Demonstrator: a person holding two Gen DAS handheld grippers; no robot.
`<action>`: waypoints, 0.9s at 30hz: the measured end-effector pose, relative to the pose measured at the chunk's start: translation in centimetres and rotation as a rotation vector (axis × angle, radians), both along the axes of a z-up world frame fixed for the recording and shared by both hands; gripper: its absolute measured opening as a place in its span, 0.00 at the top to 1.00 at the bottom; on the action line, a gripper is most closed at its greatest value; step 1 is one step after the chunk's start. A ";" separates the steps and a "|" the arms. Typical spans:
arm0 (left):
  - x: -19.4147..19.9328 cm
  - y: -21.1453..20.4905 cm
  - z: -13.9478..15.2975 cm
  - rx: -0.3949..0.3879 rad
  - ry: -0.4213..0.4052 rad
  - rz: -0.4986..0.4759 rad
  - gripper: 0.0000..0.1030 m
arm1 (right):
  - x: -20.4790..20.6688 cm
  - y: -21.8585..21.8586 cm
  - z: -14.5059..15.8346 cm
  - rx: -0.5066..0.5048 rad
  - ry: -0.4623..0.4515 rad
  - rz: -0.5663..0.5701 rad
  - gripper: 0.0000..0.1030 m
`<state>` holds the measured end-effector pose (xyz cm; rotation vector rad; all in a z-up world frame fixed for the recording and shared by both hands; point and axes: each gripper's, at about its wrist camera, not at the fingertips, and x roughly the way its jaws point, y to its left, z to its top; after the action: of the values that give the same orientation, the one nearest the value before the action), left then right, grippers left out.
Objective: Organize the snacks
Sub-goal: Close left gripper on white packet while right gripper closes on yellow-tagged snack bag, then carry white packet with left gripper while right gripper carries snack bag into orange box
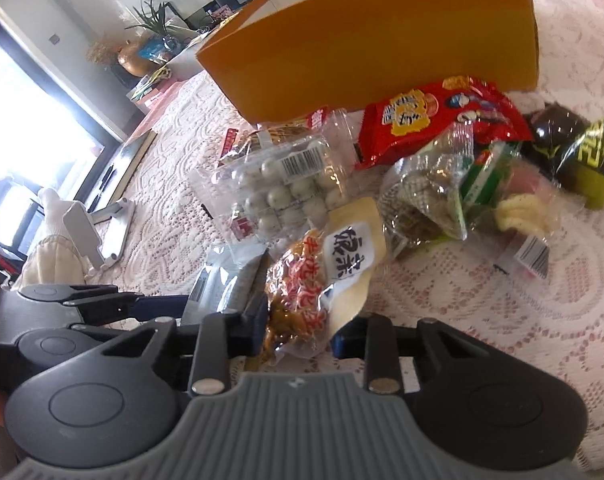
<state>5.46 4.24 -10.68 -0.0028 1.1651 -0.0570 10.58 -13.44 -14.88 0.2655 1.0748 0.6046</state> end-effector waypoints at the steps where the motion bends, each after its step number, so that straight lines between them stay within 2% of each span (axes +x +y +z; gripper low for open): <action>1: 0.0 0.0 0.0 0.000 0.000 0.002 0.43 | -0.1 0.0 0.1 -0.007 -0.006 0.002 0.73; 4: -0.2 -0.3 0.4 -0.006 -0.003 0.010 0.44 | -0.3 -0.2 0.5 -0.005 -0.017 0.001 0.77; 12: -1.1 -1.1 2.4 -0.015 -0.048 0.031 0.46 | -1.5 -1.1 2.3 -0.030 -0.081 0.003 0.78; 23: -2.4 -2.0 6.3 -0.054 -0.168 0.043 0.48 | -3.7 -3.7 5.7 -0.054 -0.211 -0.023 0.80; 27: -2.7 -2.6 8.1 -0.047 -0.225 0.028 0.48 | -4.0 -4.8 7.2 -0.047 -0.240 -0.042 0.80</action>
<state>2.72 1.66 -2.57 -0.0529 0.9388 -0.0587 6.54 -18.25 -7.63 0.1690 0.8485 0.5578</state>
